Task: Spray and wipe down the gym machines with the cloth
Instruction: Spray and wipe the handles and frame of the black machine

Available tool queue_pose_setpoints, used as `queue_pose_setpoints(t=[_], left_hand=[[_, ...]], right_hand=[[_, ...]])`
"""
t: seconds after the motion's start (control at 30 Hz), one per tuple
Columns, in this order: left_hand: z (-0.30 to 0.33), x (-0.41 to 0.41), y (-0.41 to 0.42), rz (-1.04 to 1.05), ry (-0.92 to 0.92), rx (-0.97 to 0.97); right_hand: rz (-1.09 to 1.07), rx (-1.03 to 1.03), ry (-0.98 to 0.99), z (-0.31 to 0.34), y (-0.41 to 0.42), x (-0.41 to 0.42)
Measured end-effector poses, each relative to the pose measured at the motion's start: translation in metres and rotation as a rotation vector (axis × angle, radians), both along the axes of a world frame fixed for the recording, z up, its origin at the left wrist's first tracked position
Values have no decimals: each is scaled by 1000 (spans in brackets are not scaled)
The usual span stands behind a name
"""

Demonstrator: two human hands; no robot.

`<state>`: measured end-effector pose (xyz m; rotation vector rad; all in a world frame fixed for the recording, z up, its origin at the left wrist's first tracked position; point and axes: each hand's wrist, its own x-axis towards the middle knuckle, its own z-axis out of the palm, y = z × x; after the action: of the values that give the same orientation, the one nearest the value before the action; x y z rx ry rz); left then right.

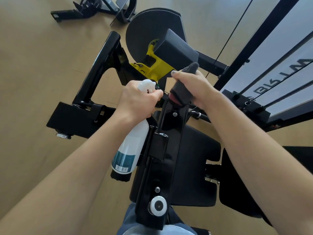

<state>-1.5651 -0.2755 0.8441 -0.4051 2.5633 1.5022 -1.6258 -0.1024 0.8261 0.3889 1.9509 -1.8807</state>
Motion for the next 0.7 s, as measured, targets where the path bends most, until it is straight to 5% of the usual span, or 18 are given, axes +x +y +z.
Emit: queue_pose_setpoints(t=[0.13,0.27,0.4,0.57,0.7], left_hand=[[3,3,0,11,11,1],[6,8,-1,-36,31,-36],[16,23,1,-84,127,-34],[38,51,13,-237,282,-83],[44,57,27,-393,118,-36]], right_hand=[[-630,-244,-5,-28,-10,16],[-940,-257,-215,-62,3,33],[-988,-583,-399,-85,38,54],[-940,-725,-277,-88,76,80],[-911,-770,-276,-84,90,90]])
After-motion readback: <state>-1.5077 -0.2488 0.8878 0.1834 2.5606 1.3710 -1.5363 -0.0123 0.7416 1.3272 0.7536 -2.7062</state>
